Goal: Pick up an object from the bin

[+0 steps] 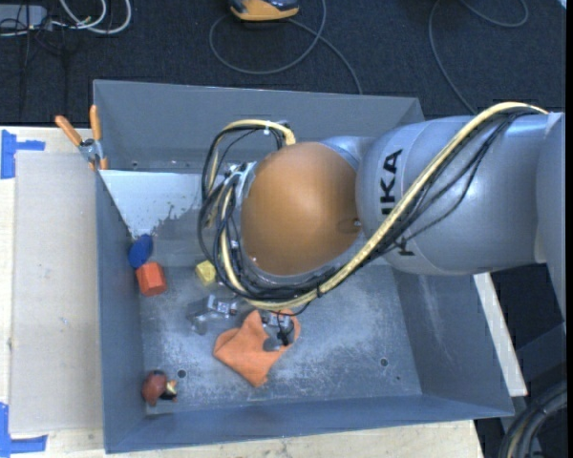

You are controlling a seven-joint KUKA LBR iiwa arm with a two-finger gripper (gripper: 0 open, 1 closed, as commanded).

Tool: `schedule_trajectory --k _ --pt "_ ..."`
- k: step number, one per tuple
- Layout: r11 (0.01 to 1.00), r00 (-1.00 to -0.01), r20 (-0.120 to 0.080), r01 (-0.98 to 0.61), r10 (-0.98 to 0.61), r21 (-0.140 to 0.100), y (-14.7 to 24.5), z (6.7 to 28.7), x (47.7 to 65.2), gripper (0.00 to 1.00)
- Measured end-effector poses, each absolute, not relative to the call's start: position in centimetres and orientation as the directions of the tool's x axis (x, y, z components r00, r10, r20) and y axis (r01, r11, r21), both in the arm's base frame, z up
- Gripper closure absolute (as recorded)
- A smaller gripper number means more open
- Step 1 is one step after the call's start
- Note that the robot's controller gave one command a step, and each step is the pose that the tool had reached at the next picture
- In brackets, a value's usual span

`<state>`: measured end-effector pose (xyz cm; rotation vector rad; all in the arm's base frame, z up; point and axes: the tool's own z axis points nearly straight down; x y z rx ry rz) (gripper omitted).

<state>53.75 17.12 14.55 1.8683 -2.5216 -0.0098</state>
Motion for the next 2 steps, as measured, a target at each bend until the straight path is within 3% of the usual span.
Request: schedule_trajectory --k 1,2 --pt "0.395 -0.395 0.001 -0.919 -0.919 0.01 14.3 14.5 53.9 0.0" --pt "0.318 -0.318 -0.001 -0.948 -0.948 0.01 10.9 7.2 53.9 1.0"
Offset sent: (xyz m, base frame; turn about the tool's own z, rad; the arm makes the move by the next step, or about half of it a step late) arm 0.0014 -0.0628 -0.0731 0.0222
